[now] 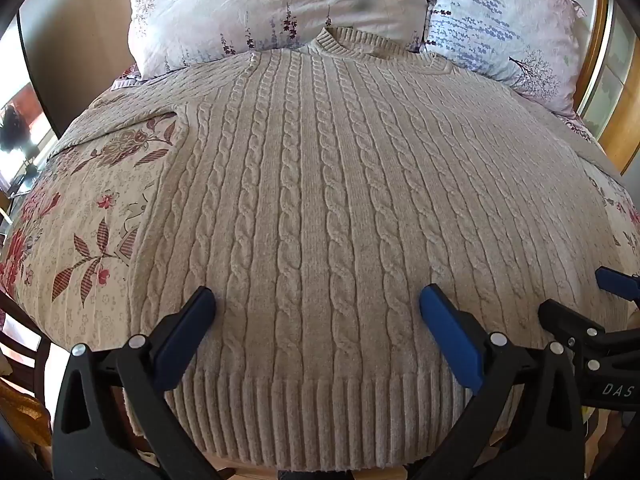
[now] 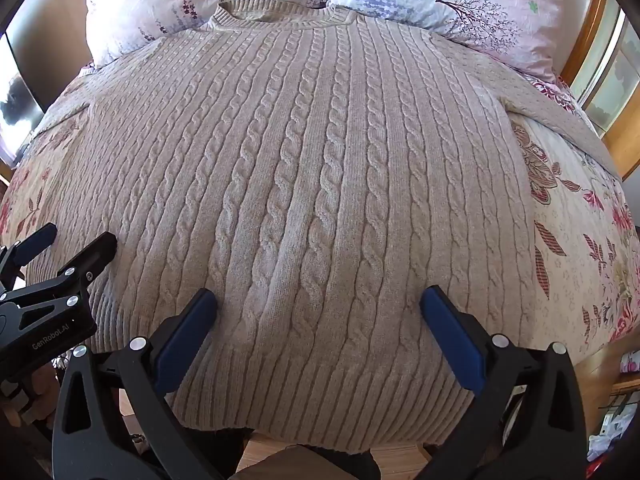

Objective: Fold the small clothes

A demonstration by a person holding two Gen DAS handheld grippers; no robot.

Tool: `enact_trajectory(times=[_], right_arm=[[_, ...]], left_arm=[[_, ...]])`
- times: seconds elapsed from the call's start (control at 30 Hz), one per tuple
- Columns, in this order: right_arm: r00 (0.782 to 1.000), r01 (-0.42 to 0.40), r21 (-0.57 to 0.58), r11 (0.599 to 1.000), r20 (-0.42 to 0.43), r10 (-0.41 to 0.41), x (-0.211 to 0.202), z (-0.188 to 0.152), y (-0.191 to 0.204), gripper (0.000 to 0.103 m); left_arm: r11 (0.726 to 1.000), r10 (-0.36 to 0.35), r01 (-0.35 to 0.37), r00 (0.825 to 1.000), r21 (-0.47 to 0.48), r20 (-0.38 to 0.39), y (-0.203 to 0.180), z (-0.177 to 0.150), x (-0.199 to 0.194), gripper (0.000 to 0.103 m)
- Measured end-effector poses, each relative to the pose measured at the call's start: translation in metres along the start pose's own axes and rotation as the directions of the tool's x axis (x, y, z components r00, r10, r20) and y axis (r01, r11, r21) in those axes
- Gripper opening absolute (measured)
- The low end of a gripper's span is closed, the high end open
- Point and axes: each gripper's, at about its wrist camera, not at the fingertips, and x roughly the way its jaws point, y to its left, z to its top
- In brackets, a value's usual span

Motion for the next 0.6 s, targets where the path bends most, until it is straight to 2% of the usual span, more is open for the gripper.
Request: enact_trajectory(times=[0.6], right_arm=[[1.0, -0.002, 0.001, 1.0, 0.0, 0.002, 0.0, 0.0, -0.0001, 0.102]], left_arm=[[1.0, 0.003, -0.003, 1.0, 0.002, 0.002, -0.0001, -0.0001, -0.0001, 0.101]])
